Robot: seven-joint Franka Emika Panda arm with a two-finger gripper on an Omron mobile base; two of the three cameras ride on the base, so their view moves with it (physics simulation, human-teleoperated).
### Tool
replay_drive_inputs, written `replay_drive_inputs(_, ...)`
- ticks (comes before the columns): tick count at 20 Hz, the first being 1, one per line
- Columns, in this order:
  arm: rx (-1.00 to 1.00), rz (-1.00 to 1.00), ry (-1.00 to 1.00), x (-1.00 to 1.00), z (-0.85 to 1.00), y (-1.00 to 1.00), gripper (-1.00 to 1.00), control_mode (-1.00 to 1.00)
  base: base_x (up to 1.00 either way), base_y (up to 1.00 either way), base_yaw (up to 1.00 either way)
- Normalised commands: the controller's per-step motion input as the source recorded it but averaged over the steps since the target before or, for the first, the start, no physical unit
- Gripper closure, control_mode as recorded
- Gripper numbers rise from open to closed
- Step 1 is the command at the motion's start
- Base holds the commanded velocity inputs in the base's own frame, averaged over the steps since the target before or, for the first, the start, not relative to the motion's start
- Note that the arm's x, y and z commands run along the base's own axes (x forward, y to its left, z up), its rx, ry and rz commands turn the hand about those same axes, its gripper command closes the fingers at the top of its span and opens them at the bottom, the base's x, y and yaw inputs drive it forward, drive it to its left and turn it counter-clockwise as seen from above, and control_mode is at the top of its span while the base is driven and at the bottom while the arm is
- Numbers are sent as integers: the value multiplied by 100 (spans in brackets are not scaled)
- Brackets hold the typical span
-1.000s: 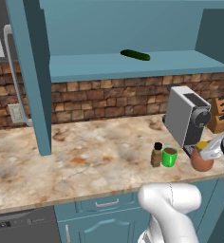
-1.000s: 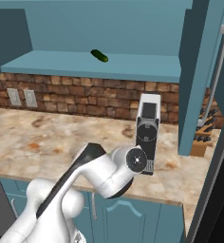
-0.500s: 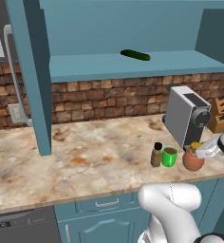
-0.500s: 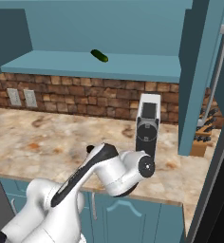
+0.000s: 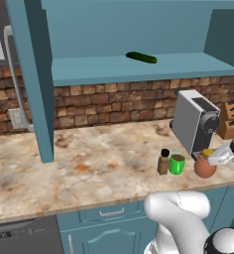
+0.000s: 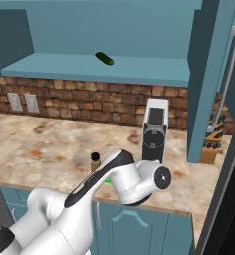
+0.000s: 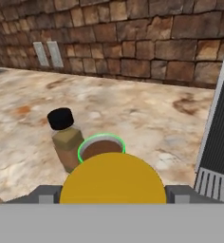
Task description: Pick the cinnamon and honey bottle from the cabinet and place them next to the mug.
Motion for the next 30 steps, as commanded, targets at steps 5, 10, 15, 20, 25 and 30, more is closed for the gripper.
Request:
replay_drive_inputs(5,0,0,0,15,-13,0,100,-100,0,0,0)
replay_drive_inputs(10,0,0,0,1,-31,0,100,-100,0,0,0)
replay_drive_inputs(15,0,0,0,0,-31,0,100,-100,0,0,0)
replay_drive_inputs(20,0,0,0,17,-1,0,100,-100,0,0,0)
replay_drive_inputs(25,0,0,0,27,0,0,100,-100,0,0,0)
replay_drive_inputs(30,0,0,0,12,0,0,100,-100,0,0,0)
